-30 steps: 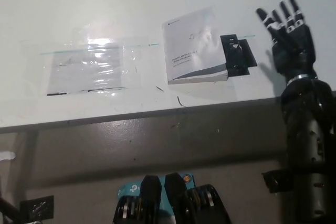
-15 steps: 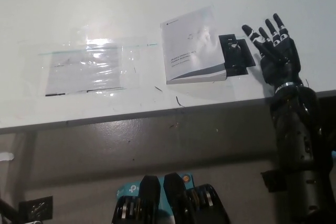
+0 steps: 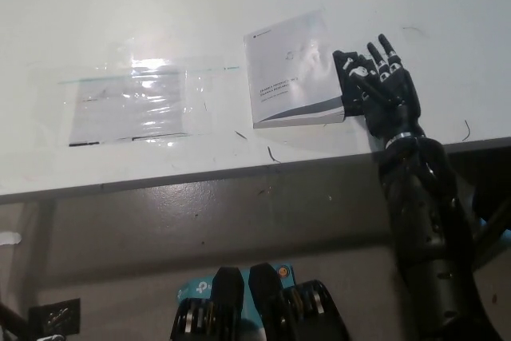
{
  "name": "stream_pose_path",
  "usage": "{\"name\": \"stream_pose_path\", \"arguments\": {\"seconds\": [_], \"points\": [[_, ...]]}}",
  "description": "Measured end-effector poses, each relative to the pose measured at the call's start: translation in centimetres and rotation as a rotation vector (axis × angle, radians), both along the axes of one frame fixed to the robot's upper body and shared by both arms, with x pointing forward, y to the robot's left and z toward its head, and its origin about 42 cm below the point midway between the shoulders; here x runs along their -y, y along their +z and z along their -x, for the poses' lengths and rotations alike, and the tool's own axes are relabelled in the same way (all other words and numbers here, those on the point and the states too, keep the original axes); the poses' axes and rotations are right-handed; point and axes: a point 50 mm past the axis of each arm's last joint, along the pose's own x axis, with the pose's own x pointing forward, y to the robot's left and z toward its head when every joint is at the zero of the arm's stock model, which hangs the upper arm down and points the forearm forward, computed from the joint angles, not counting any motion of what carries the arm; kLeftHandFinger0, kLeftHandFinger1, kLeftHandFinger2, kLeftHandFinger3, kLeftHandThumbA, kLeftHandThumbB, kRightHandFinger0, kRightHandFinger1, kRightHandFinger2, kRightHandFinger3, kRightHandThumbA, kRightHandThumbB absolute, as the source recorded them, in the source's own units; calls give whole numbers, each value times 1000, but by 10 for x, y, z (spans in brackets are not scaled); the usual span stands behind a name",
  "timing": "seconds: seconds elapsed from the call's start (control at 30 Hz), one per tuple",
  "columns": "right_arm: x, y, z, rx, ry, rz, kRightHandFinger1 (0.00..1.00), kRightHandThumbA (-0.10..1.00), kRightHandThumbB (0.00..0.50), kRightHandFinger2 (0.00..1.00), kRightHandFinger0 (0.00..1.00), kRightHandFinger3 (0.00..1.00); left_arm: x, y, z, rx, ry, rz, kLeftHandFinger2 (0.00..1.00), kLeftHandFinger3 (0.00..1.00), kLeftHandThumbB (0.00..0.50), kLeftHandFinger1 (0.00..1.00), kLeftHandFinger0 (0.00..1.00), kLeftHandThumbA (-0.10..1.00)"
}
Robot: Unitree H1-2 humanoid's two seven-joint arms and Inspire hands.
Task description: The robot uses its right hand to slide under the cover of the book kept in the middle of the desk and open it
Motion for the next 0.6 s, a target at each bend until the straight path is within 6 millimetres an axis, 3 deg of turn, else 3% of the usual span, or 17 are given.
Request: {"name": "stream_pose_path", "arguments": {"seconds": [0.17,0.6], "points": [[-10,0,1,0,11,-12,1000,1000,211,1000,1000,1000,0,0,0,-1,2,0,864,885,168,827,867,636],[-17,-8,2,-17,12,-5,1000,1000,231,1000,1000,1000,0,-1,-1,-3,5,2,854,886,160,819,854,639]]}}
